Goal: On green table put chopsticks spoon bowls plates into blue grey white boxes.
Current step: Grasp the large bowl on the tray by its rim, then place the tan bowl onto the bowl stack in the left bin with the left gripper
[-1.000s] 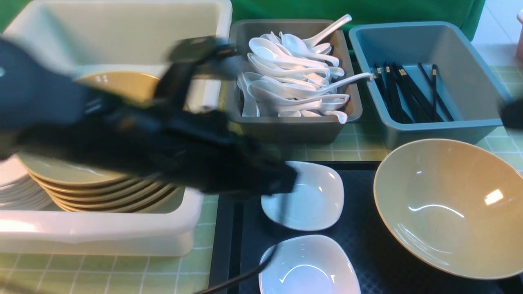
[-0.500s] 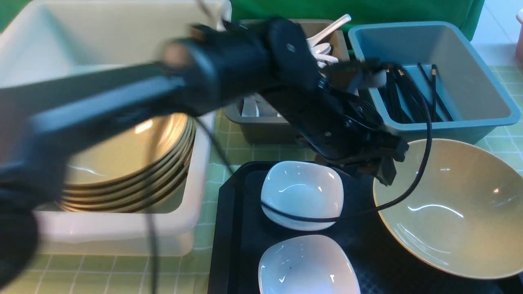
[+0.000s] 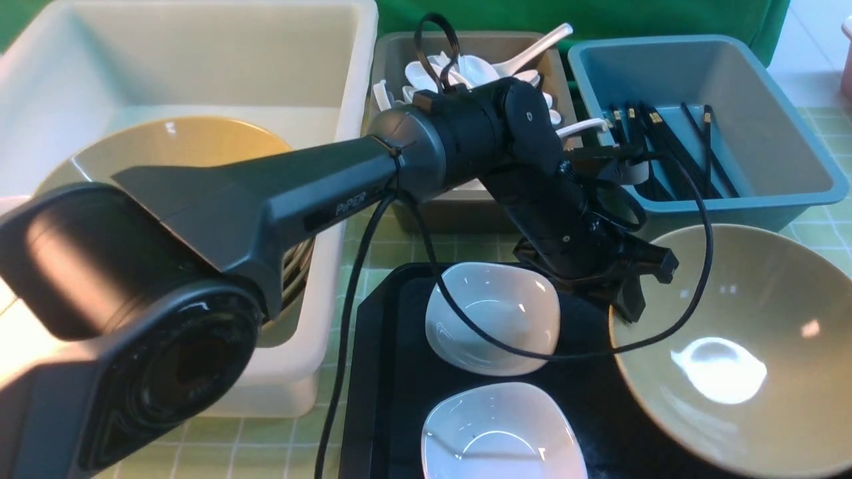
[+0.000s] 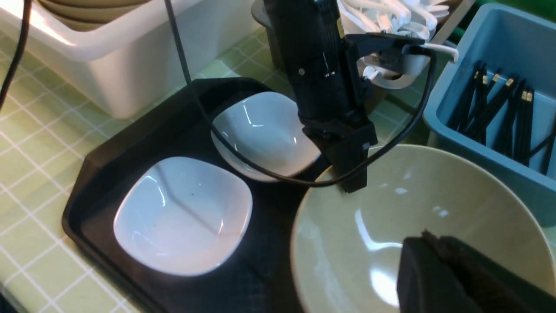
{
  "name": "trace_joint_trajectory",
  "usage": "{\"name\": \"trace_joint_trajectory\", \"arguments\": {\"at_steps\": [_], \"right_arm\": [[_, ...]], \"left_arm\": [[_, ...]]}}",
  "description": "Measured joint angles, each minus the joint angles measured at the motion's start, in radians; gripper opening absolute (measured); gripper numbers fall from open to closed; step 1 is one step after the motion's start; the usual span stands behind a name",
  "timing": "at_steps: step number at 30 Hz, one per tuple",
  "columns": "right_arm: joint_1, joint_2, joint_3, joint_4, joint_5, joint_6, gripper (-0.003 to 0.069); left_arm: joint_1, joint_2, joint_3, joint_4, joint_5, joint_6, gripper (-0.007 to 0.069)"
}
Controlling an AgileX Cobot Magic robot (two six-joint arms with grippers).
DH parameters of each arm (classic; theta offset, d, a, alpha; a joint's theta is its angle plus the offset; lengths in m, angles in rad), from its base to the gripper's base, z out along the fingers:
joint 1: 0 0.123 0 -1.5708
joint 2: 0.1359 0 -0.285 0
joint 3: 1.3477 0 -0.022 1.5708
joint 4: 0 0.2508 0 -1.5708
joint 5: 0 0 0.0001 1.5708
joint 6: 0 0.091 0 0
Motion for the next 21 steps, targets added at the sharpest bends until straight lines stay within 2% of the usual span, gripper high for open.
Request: {"name": "trace_joint_trajectory", "arguments": {"at_steps": [6, 7, 9, 15, 16, 17, 18, 21], "right_arm": [[0.03, 0.064, -0.042, 0.036, 0.005, -0.079, 0.0025], [0.051, 0.114, -0.085, 0.104, 0.006, -0.174, 0.0026], [0.067, 0.171, -0.135, 0.194, 0.006, -0.285, 0.0025], [0.083, 0.308, -0.207, 0.354, 0.005, -0.431, 0.0025], [0.095, 0.365, -0.222, 0.434, 0.006, -0.53, 0.0025], [0.099, 0.378, -0.224, 0.445, 0.007, -0.541, 0.0025], [0.117, 0.431, -0.233, 0.523, 0.007, -0.623, 0.0025], [0.174, 0.52, -0.253, 0.618, -0.006, -0.711, 0.0025]], "left_arm": [[0.046, -0.104, 0.0, 0.003, 0.104, 0.068, 0.0016], [0.093, -0.171, 0.0, 0.0, 0.129, 0.077, 0.0016], [0.16, -0.268, 0.0, -0.003, 0.158, 0.09, 0.0016], [0.337, -0.45, 0.0, -0.005, 0.239, 0.097, 0.0016], [0.435, -0.515, 0.004, -0.005, 0.264, 0.096, 0.0016], [0.446, -0.532, 0.006, -0.005, 0.264, 0.095, 0.0016], [0.546, -0.589, 0.031, -0.003, 0.267, 0.082, 0.0016], [0.736, -0.708, 0.125, 0.008, 0.257, 0.046, 0.0016]]}}
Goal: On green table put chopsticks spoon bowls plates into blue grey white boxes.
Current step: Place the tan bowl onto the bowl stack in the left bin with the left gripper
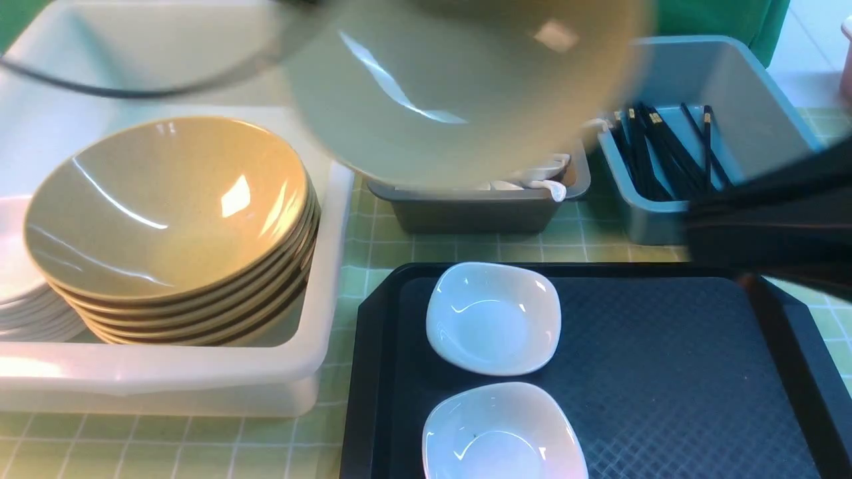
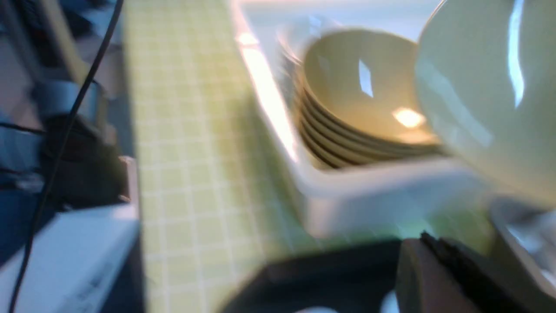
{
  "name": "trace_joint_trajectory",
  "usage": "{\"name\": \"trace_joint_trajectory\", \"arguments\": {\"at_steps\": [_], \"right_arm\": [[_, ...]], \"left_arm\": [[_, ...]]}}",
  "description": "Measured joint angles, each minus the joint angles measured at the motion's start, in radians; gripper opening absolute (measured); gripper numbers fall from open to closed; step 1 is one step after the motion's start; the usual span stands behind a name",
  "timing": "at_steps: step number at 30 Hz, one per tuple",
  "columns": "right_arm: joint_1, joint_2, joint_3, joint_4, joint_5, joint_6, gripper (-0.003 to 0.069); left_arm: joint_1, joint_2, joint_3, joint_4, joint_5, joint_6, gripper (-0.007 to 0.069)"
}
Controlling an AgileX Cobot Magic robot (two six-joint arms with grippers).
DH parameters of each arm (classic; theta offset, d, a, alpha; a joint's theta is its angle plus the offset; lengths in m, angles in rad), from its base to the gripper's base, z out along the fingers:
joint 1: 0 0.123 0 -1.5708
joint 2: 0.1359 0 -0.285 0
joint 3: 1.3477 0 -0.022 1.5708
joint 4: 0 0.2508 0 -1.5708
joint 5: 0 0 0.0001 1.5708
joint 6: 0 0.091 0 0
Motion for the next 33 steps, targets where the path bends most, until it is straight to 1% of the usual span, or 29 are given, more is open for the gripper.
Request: {"name": "trace_joint_trajectory", "arguments": {"at_steps": [1, 3, 4, 6, 7, 8, 9, 12, 16, 22, 27, 29, 33], "right_arm": [[0.019, 0.026, -0.008, 0.014, -0.007, -0.011, 0.0027], [0.075, 0.094, -0.03, 0.022, -0.021, -0.034, 0.0029], [0.075, 0.1, -0.032, 0.023, -0.023, -0.034, 0.0029], [0.158, 0.174, -0.063, 0.026, -0.036, -0.067, 0.0034], [0.178, 0.191, -0.073, 0.026, -0.038, -0.075, 0.0036], [0.183, 0.195, -0.076, 0.026, -0.038, -0.076, 0.0036], [0.212, 0.22, -0.094, 0.026, -0.038, -0.079, 0.0037], [0.245, 0.252, -0.12, 0.024, -0.04, -0.084, 0.0039], [0.247, 0.256, -0.121, 0.015, -0.042, -0.088, 0.0043], [0.248, 0.256, -0.127, 0.002, -0.039, -0.091, 0.0047], [0.248, 0.256, -0.127, -0.001, -0.044, -0.072, 0.0047], [0.248, 0.256, -0.127, -0.006, -0.054, -0.041, 0.005], [0.249, 0.266, -0.127, -0.033, -0.065, 0.046, 0.0058]], "left_arm": [[0.054, -0.024, 0.041, 0.006, -0.004, -0.004, 0.0016], [0.194, -0.114, 0.162, 0.021, -0.011, -0.003, 0.0016], [0.207, -0.13, 0.188, 0.022, -0.011, -0.001, 0.0016], [0.364, -0.219, 0.345, 0.04, -0.006, 0.035, 0.0016], [0.4, -0.238, 0.392, 0.047, -0.012, 0.052, 0.0016], [0.408, -0.245, 0.4, 0.048, -0.014, 0.055, 0.0016], [0.456, -0.257, 0.446, 0.052, -0.033, 0.075, 0.0016], [0.481, -0.231, 0.465, 0.045, -0.066, 0.086, 0.0016], [0.48, -0.175, 0.466, 0.024, -0.075, 0.079, 0.0016], [0.48, -0.082, 0.471, 0.064, -0.054, 0.004, 0.0016], [0.48, -0.048, 0.471, 0.066, -0.022, -0.053, 0.002], [0.48, -0.046, 0.471, 0.069, -0.025, -0.065, 0.004], [0.48, -0.046, 0.471, 0.075, -0.062, -0.074, 0.0113]]}}
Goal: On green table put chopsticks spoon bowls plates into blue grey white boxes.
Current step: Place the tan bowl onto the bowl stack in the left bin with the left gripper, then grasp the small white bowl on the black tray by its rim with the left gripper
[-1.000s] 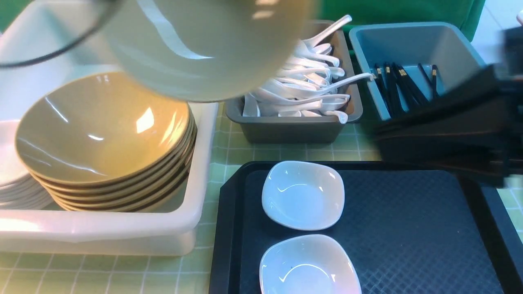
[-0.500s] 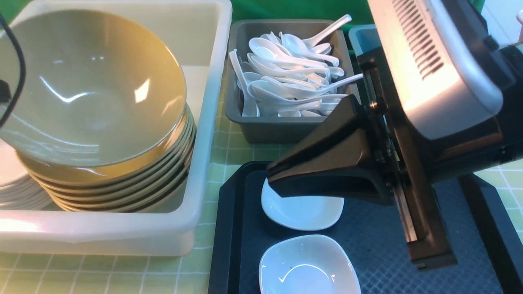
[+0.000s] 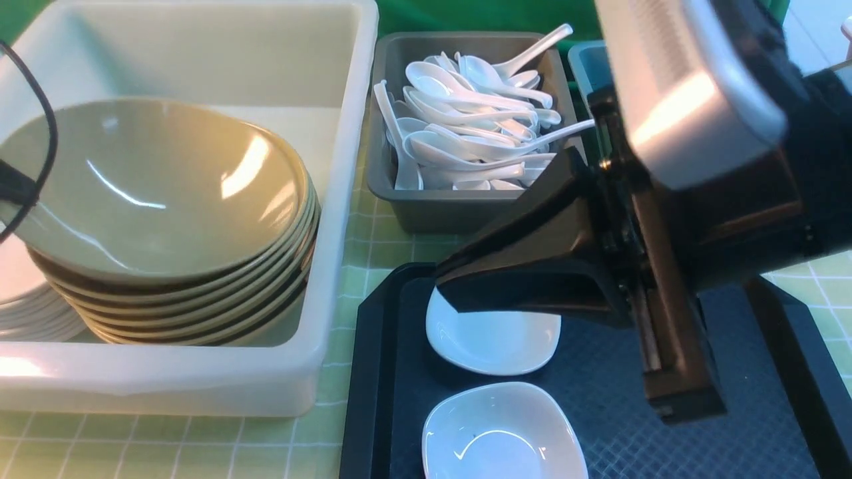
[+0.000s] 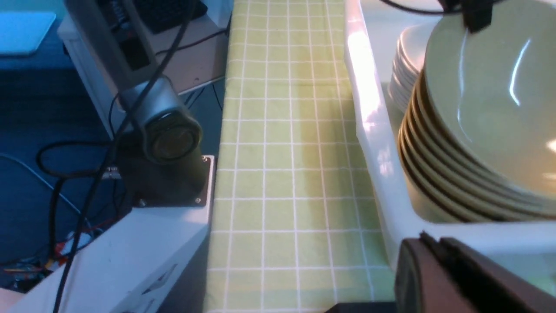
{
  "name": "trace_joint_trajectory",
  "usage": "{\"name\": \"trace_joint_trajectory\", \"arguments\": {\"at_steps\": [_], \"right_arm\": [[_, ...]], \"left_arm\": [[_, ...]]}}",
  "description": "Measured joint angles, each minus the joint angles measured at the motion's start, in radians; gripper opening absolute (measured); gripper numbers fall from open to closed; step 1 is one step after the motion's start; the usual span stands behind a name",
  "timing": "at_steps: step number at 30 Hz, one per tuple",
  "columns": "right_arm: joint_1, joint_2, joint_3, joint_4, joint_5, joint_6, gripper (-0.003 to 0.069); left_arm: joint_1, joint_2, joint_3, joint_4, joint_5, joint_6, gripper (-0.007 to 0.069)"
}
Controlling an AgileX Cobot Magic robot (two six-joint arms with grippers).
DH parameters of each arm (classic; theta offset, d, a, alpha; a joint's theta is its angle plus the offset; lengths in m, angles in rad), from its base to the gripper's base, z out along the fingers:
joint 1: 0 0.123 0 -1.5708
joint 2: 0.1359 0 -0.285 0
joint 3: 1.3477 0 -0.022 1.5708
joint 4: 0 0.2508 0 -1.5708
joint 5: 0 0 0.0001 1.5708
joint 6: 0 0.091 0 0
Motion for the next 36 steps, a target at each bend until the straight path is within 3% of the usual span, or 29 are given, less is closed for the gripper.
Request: {"name": "trace_joint_trajectory", "arguments": {"at_steps": [2, 4, 5, 6, 7, 11, 14, 18, 23, 25, 28, 30, 32, 36], "right_arm": [[0.0, 0.006, 0.0, -0.043, -0.001, 0.062, 0.0069], [0.0, 0.006, 0.0, -0.051, -0.001, 0.073, 0.0075], [0.0, 0.006, 0.0, -0.058, 0.0, 0.086, 0.0083], [0.0, 0.006, 0.0, -0.059, 0.0, 0.087, 0.0083], [0.0, 0.006, 0.0, -0.064, 0.0, 0.093, 0.0096], [0.0, -0.002, 0.0, -0.1, 0.0, 0.105, 0.0128], [0.001, -0.027, 0.0, -0.178, 0.0, 0.155, 0.016], [0.002, -0.072, 0.0, -0.339, 0.006, 0.272, 0.0195], [0.003, -0.141, 0.0, -0.583, 0.048, 0.482, 0.0227], [0.003, -0.172, 0.0, -0.639, 0.069, 0.547, 0.0233], [0.003, -0.197, 0.0, -0.66, 0.085, 0.58, 0.0236], [0.003, -0.221, 0.0, -0.663, 0.099, 0.612, 0.0236], [0.003, -0.235, 0.0, -0.664, 0.106, 0.619, 0.0236], [0.003, -0.246, 0.0, -0.665, 0.11, 0.627, 0.0236]], "left_arm": [[0.0, 0.0, 0.0, -0.001, -0.009, -0.012, 0.0207], [0.0, 0.0, 0.0, -0.001, -0.011, -0.013, 0.0241], [0.0, -0.001, 0.0, 0.0, -0.011, -0.016, 0.032], [0.0, -0.001, 0.0, 0.0, -0.011, -0.016, 0.032], [0.0, -0.004, 0.0, 0.003, -0.011, -0.013, 0.0391], [0.0, -0.031, -0.031, 0.047, 0.01, 0.0, 0.054], [0.0, -0.062, -0.105, 0.082, 0.042, 0.002, 0.0599], [-0.044, -0.123, -0.182, 0.082, 0.044, 0.015, 0.0613], [-0.33, -0.198, -0.19, 0.013, 0.056, 0.075, 0.0606], [-0.532, -0.189, -0.169, -0.005, 0.058, 0.075, 0.0587], [-0.666, -0.163, -0.141, -0.002, 0.04, 0.06, 0.057], [-0.84, -0.086, -0.119, 0.026, -0.03, 0.016, 0.057], [-0.945, -0.001, -0.117, 0.057, -0.084, -0.021, 0.057], [-1.041, 0.153, -0.138, 0.132, -0.152, -0.06, 0.0572]]}}
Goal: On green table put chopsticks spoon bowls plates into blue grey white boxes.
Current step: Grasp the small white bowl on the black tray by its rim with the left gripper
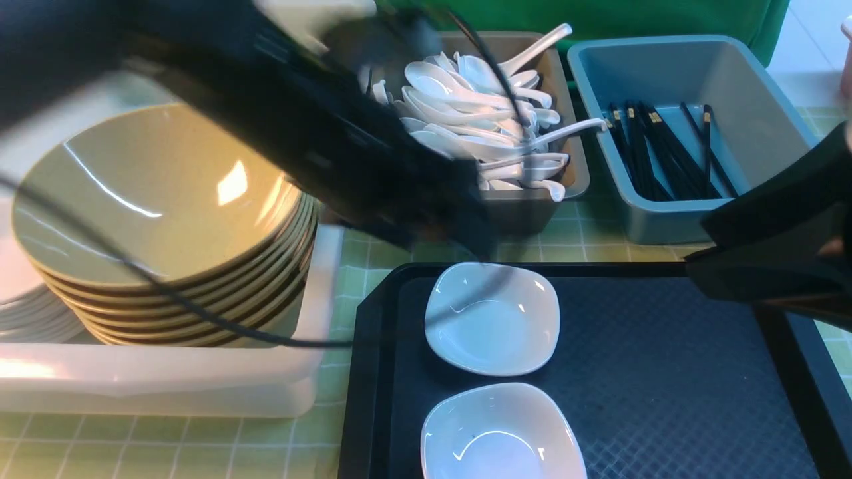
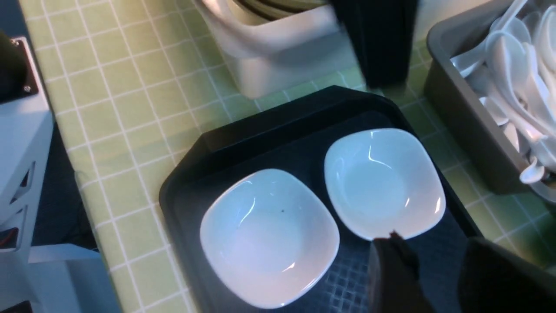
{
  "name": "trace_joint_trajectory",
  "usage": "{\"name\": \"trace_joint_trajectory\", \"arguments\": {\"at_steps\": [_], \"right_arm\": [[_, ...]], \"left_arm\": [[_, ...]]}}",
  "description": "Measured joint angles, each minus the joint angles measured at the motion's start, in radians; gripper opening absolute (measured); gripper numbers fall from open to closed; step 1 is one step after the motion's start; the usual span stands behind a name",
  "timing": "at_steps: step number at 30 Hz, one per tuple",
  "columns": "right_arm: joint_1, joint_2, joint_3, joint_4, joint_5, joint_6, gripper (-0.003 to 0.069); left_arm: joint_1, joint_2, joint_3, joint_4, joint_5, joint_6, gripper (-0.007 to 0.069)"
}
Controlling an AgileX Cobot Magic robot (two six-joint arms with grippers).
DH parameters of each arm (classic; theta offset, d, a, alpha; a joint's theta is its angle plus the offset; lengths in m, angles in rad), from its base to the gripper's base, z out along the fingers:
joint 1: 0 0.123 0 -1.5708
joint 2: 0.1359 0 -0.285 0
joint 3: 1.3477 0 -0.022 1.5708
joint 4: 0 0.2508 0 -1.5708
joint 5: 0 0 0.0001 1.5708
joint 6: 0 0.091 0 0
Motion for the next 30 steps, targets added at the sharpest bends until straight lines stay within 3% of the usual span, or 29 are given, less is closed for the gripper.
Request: {"name": "trace_joint_trajectory", "arguments": {"at_steps": [9, 15, 19, 22, 26, 30], "right_arm": [[0.0, 0.0, 0.0, -0.003, 0.026, 0.014, 0.0236], [0.0, 0.0, 0.0, -0.003, 0.027, 0.014, 0.0236], [0.0, 0.0, 0.0, -0.003, 0.027, 0.014, 0.0236], [0.0, 0.0, 0.0, -0.003, 0.027, 0.014, 0.0236], [0.0, 0.0, 0.0, -0.003, 0.027, 0.014, 0.0236], [0.0, 0.0, 0.0, -0.003, 0.027, 0.014, 0.0236]], "left_arm": [[-0.03, 0.288, -0.175, 0.216, -0.006, -0.148, 0.0572], [-0.03, 0.401, -0.183, 0.23, -0.049, -0.177, 0.0572], [-0.03, 0.465, -0.183, 0.228, -0.062, -0.181, 0.0531], [-0.028, 0.487, -0.183, 0.207, -0.062, -0.181, 0.0425], [-0.02, 0.487, -0.194, 0.157, -0.059, -0.166, 0.0115], [0.003, 0.465, -0.228, 0.102, 0.005, -0.128, 0.0017]]}}
